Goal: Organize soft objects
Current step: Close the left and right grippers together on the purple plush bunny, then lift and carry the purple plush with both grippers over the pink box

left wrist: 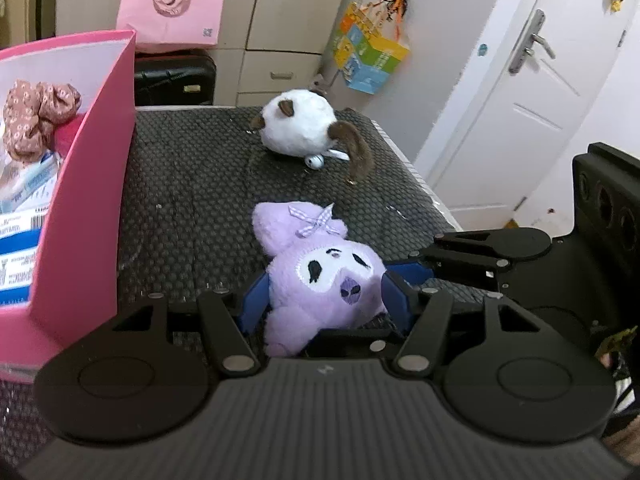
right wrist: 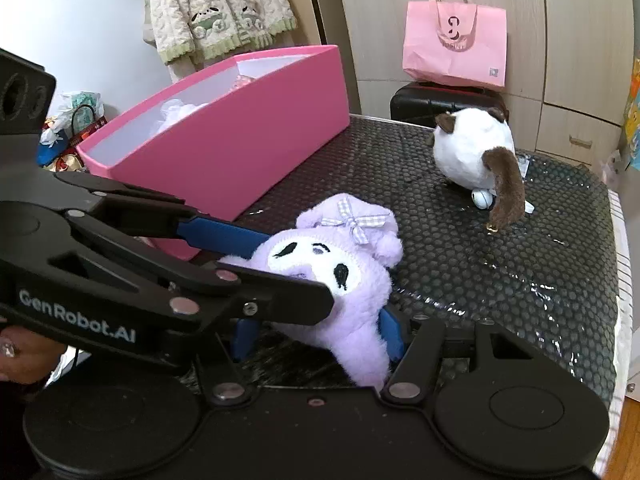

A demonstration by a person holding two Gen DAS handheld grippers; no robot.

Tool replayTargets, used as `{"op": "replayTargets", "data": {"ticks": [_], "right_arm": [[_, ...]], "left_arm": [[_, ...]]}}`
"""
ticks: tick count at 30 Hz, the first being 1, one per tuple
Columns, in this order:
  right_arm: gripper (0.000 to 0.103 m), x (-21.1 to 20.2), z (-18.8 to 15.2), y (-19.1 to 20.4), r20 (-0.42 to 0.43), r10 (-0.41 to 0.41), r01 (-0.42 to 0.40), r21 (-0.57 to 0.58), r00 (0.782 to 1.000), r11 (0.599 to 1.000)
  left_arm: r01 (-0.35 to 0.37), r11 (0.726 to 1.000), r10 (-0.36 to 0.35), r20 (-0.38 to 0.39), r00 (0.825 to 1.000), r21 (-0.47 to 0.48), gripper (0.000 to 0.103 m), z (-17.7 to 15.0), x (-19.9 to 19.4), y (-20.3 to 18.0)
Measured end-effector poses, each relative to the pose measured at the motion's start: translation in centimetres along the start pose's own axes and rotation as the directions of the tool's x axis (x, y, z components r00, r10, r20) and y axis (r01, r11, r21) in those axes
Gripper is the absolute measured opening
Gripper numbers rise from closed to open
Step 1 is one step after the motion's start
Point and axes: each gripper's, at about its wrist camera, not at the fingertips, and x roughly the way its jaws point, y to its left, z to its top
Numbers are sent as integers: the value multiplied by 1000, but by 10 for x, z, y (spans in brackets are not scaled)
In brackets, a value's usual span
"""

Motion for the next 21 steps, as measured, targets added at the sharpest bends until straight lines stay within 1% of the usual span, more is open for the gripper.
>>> {"op": "replayTargets", "data": {"ticks": [3, 7, 10, 14, 17, 21], "right_arm": [[65, -7, -2, 7, -12, 12, -12, 11, 1000, 1000], [65, -13, -4, 21, -50, 17, -16, 16, 999, 1000], [65, -18, -3, 33, -71, 24, -24, 12, 997, 1000], [66, -24, 2, 46, -84, 40, -39, 7, 996, 999], [65, -30, 6, 57, -97, 59, -57, 17, 994, 998], [65, -36, 14, 74, -107, 82, -84, -12, 991, 996]], "left_arm": [[29, 1000, -29, -17, 999, -1, 59, -3, -10, 2], [72, 997, -72, -73, 995, -6, 60, -8, -21, 6], [91, 996, -91, -109, 990, -6, 60, -10, -31, 9], [112, 994, -111, -129, 985, 1, 60, -9, -50, 12], [133, 991, -136, -140, 981, -25, 60, -9, -65, 19], [154, 987, -160, -145, 976, -54, 60, -8, -89, 29]]}}
